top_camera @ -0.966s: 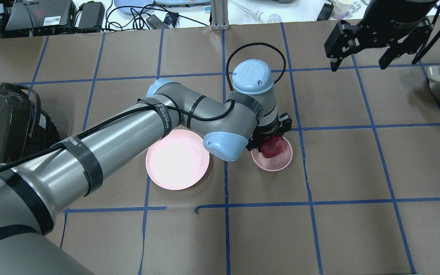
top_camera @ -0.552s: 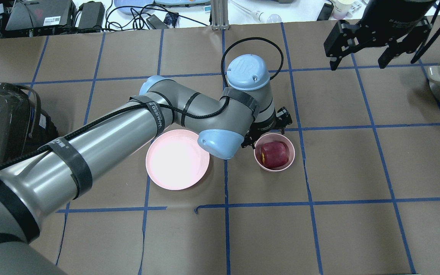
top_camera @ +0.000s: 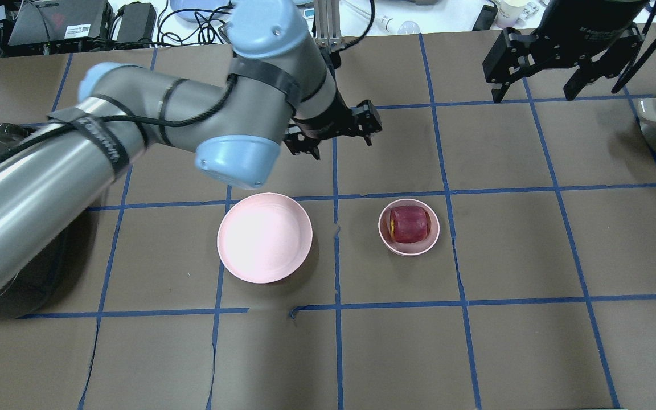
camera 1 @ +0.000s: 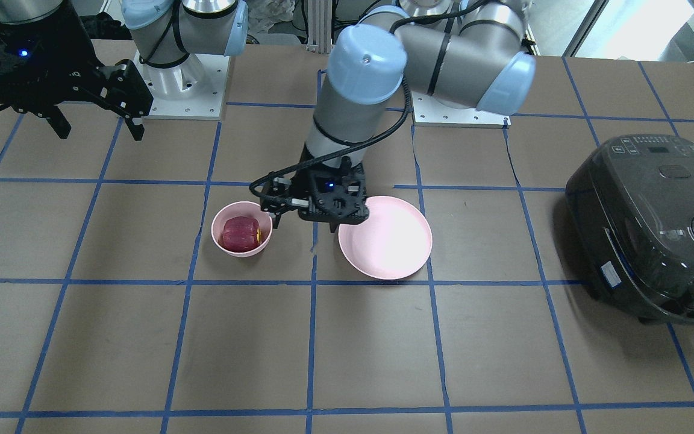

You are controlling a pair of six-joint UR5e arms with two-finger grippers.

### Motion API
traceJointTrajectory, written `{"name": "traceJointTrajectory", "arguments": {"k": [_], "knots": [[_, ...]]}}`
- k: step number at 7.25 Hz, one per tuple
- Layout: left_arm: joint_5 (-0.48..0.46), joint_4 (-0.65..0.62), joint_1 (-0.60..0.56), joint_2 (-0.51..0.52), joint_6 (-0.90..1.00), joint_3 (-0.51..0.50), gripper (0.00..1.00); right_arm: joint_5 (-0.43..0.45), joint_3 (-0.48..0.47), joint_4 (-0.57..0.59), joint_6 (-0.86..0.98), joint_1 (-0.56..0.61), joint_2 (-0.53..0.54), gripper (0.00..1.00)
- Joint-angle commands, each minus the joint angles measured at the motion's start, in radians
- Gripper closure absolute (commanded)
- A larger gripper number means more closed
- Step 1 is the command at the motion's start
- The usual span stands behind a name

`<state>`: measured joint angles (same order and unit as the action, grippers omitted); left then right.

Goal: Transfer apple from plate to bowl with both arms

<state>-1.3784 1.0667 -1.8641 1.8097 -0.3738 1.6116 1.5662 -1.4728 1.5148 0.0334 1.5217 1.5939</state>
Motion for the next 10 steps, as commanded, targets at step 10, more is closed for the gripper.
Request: {"name": "traceJointTrajectory", "arguments": {"k": [10], "knots": [[-0.252,0.541,0.312,-0.262,0.381,-0.082,0.0,0.002,0.0,-0.002,-0.01,0.0,0.0,0.0]]}}
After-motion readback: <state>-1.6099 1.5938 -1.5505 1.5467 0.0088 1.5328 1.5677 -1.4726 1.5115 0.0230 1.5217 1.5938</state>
